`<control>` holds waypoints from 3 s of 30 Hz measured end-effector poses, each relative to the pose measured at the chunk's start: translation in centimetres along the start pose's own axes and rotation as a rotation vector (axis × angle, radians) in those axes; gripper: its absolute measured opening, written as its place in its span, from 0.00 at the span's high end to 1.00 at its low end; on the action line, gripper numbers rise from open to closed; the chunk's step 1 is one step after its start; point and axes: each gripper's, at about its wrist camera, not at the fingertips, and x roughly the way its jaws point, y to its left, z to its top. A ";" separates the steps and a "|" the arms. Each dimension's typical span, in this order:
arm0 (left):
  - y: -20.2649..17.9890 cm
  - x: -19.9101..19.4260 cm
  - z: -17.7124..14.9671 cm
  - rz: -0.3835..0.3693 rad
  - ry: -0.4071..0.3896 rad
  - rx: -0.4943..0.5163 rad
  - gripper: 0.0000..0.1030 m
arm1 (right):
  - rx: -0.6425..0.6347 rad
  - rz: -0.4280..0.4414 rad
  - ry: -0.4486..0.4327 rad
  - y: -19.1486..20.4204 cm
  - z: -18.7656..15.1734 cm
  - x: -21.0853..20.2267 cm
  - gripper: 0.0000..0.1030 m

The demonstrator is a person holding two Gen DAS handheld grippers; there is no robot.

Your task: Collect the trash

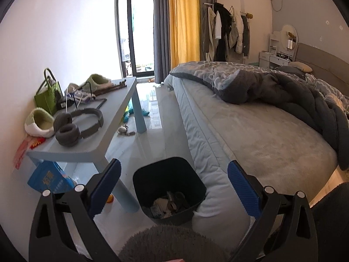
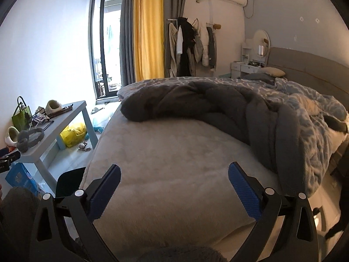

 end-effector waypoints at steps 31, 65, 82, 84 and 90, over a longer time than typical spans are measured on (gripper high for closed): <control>-0.1 0.8 -0.6 -0.008 0.043 -0.029 0.03 | -0.045 0.128 0.040 1.5 -0.5 0.5 0.03; -0.3 0.7 -0.6 -0.011 0.044 -0.031 0.03 | -0.042 0.125 0.052 1.8 -0.6 0.6 0.03; -0.2 0.8 -0.6 -0.011 0.044 -0.031 0.03 | -0.043 0.125 0.052 1.9 -0.6 0.6 0.03; -0.2 0.7 -0.6 -0.011 0.044 -0.031 0.03 | -0.043 0.125 0.054 1.9 -0.6 0.6 0.03; -0.2 0.8 -0.6 -0.012 0.044 -0.031 0.03 | -0.043 0.124 0.053 1.9 -0.6 0.6 0.03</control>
